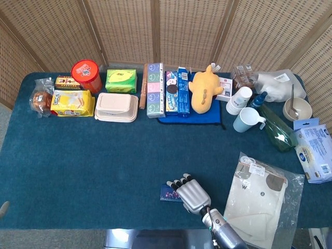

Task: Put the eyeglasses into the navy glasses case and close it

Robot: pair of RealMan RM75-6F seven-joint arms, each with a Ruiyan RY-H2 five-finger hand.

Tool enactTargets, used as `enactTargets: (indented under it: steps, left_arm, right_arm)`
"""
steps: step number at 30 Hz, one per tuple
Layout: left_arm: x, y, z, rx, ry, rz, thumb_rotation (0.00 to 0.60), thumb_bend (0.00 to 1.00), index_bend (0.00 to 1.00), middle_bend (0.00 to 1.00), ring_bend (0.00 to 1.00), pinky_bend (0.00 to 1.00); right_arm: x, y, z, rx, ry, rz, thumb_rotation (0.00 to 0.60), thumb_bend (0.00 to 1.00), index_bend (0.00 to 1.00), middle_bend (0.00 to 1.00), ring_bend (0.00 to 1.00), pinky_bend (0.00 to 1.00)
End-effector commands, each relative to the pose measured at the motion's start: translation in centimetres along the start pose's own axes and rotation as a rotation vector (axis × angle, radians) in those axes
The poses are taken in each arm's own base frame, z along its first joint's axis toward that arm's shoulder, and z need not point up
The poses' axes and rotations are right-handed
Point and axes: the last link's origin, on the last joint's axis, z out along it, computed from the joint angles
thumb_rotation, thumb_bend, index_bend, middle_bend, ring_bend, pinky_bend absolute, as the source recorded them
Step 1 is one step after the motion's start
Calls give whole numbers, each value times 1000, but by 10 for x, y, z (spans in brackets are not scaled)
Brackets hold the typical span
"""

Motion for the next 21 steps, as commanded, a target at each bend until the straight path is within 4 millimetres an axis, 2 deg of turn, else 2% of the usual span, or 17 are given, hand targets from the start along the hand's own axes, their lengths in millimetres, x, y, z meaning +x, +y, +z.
enactTargets:
  steps: [1,4,8,21]
  left_arm:
    - [0,0,1,0,0,0,600,282,67,53,13,0]
    - [-1,1,1,0,-3,1,600,281,65,52,11,0]
    - [-1,1,3,1,-5,4,600,282,62,51,9,0]
    - [-3,8,12,-5,-16,13,600,282,57,46,7,0]
  right_arm:
    - [2,0,3,2,17,32,600,306,323,395,423,285]
    - [4,1,6,5,34,54,600,305,376,428,463,311]
    - [9,5,9,1,62,69,600,305,399,437,480,320]
    - [35,39,31,-70,127,70,600,304,386,430,454,310]
